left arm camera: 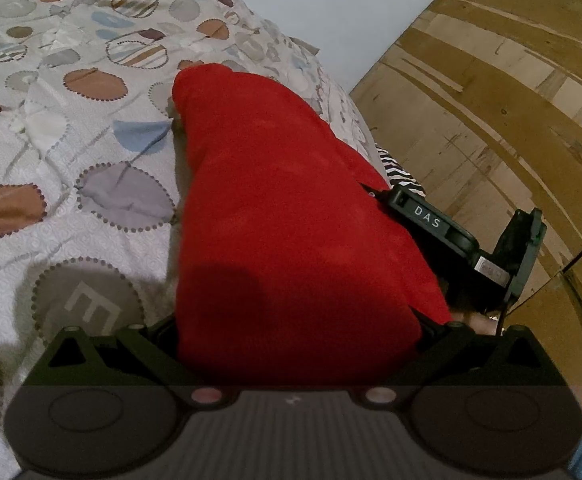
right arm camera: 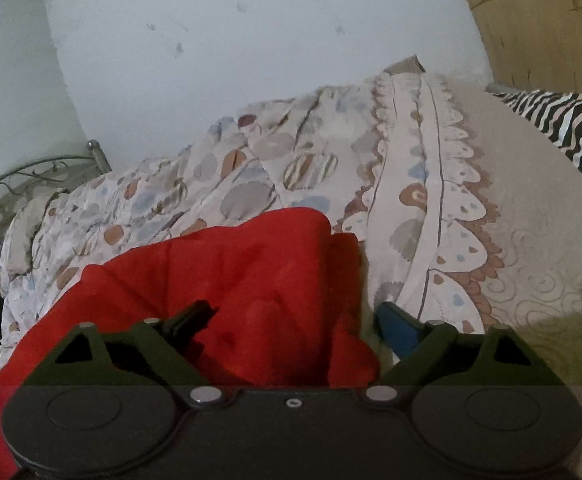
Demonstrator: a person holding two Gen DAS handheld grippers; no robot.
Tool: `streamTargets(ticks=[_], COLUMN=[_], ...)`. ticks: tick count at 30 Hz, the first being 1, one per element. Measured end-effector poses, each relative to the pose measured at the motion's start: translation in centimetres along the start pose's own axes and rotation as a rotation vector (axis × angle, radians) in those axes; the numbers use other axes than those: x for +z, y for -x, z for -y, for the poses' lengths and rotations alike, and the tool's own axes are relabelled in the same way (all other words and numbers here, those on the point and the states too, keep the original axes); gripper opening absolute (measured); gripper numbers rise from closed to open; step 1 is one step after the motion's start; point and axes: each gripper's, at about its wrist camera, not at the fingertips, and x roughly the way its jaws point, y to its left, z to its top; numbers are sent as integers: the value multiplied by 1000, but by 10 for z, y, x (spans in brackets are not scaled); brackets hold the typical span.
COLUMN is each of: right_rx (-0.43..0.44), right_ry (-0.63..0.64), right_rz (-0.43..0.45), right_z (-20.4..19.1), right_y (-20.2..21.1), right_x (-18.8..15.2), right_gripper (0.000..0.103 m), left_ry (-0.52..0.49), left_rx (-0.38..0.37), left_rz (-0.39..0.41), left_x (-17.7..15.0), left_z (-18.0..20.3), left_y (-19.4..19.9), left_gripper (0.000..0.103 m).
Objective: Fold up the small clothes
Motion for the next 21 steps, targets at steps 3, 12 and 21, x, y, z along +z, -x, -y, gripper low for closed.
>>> streamTargets(ticks=[3,12,21], right_rx=[-1,3,18], right_ry=[12,68,50], right_rz=[14,22,21], right_z=[-2,-10,-5], right_y=[1,1,1], right_x=[0,-2,-2], right_gripper=[90,79,80], left_ry=[8,14,-3], left_rx=[-6,-24,-71], left_rz=[-1,8,72], left_x=[-1,8,23], left_z=[-2,-4,-8], left_y=[0,8,34], left_gripper=[103,103,102])
